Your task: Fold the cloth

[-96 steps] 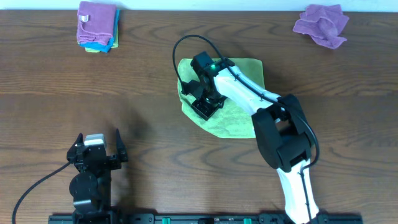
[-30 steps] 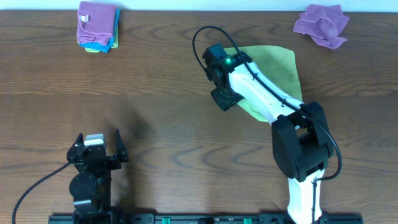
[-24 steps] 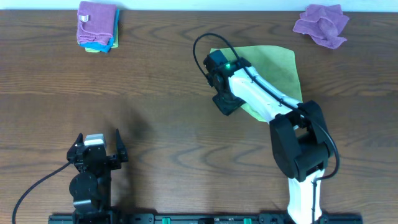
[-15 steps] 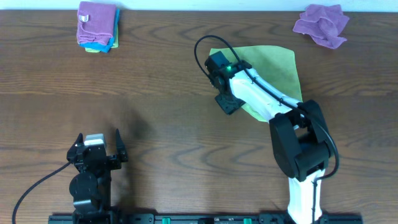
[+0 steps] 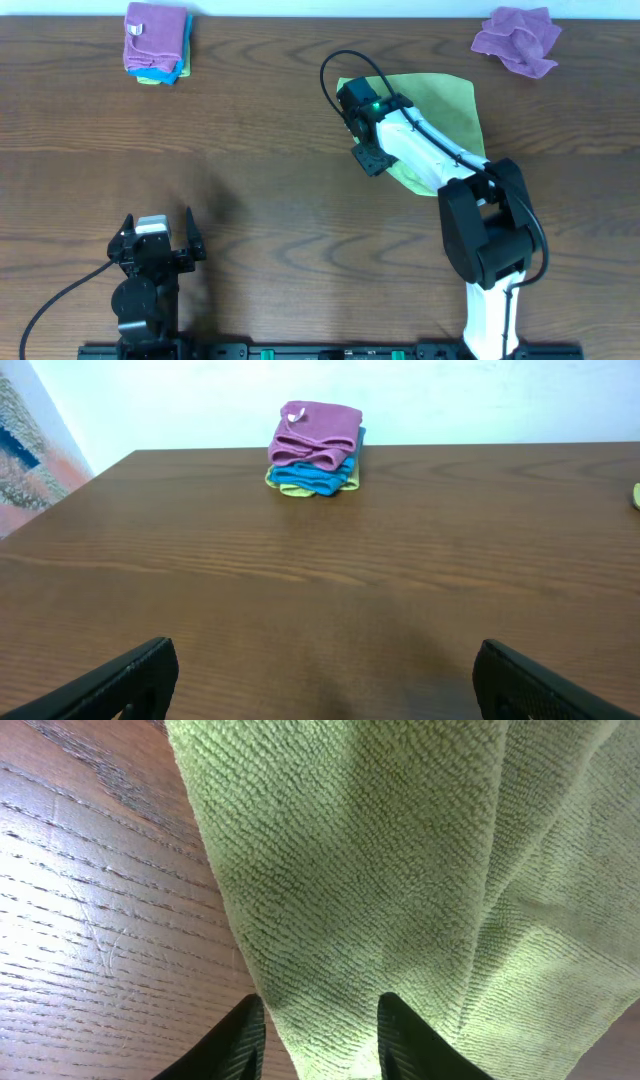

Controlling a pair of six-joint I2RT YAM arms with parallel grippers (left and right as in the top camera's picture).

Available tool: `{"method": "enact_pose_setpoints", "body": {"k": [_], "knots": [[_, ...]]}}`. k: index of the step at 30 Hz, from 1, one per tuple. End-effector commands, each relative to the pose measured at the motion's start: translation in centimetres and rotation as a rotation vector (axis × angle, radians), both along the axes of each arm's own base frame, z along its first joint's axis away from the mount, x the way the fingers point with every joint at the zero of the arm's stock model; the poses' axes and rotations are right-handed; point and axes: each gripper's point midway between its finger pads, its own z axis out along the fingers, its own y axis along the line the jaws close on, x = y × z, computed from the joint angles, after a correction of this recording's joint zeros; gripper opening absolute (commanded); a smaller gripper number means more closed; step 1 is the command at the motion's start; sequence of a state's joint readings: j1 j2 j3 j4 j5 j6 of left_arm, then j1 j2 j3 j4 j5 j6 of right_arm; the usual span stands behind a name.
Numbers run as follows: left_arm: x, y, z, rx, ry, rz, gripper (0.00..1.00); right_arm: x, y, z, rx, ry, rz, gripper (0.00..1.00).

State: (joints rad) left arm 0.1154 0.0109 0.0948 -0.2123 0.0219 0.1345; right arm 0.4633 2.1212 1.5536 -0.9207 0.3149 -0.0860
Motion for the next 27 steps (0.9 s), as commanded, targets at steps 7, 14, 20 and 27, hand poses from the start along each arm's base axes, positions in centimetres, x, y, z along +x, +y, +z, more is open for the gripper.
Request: {"method": "enact_pose_setpoints", "body": {"k": [7, 14, 20, 27], "knots": [[0.0, 0.3, -1.5, -0.002, 0.033, 0.014, 0.95, -0.4, -0.1, -0.7, 0.006, 0.029, 0.015, 0.38], [0.0, 0.3, -1.5, -0.002, 0.033, 0.014, 0.96, -0.3, 0.2, -0.9, 0.031, 0.044, 0.048, 0.38], [0.0, 0.3, -1.5, -0.002, 0.033, 0.014, 0.95, -0.7, 0.1, -1.9, 0.021, 0.073, 0.061, 0.38], [0.0, 0.3, -1.5, -0.002, 0.033, 0.014, 0.95, -0.3, -0.8, -2.4, -0.033, 0.064, 0.053, 0.22]]}}
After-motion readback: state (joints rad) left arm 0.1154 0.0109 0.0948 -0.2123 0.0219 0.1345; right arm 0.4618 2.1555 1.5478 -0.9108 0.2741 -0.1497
